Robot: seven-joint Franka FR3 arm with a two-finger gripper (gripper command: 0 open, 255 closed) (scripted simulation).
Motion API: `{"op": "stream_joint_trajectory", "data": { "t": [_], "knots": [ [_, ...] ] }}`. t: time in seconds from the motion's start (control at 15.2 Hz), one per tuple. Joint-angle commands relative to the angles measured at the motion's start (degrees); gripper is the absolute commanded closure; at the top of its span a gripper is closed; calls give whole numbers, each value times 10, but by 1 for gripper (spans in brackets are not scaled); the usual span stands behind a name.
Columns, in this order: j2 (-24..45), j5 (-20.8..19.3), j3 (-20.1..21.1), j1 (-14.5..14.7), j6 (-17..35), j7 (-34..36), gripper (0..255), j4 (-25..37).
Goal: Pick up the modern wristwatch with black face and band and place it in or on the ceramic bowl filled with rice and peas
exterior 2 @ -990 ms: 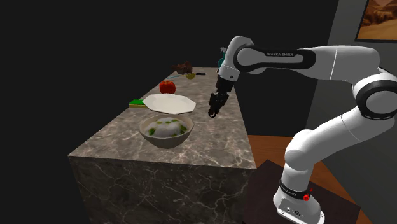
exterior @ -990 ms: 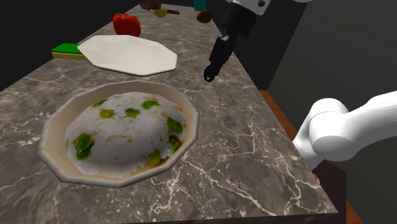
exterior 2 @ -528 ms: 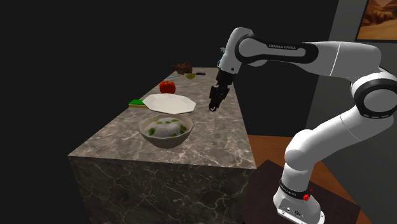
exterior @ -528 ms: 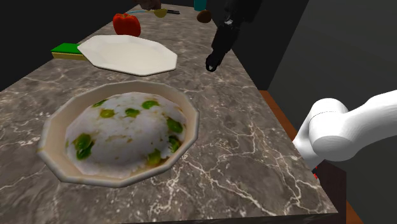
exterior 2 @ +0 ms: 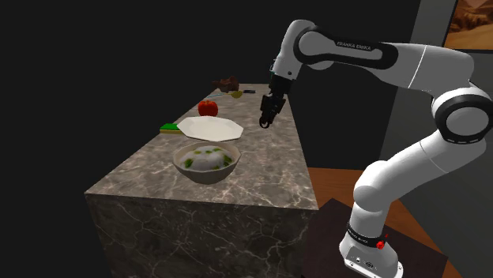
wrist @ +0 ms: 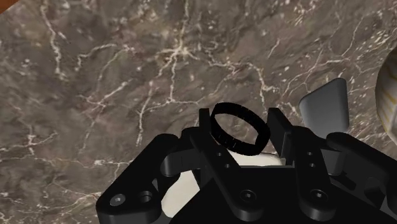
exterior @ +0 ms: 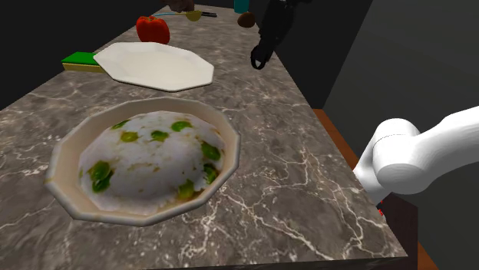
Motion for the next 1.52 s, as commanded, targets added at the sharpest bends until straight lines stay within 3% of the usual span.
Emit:
{"op": "stream_joint_trajectory", "data": {
  "t": [0.0,1.12,1.45],
  "knots": [
    [7,-2,-1,-1,-14,4,255,22],
    [73,-13,-9,-3,-126,35,255,203],
    [93,-4,54,8,-105,105,255,225]
  ]
}}
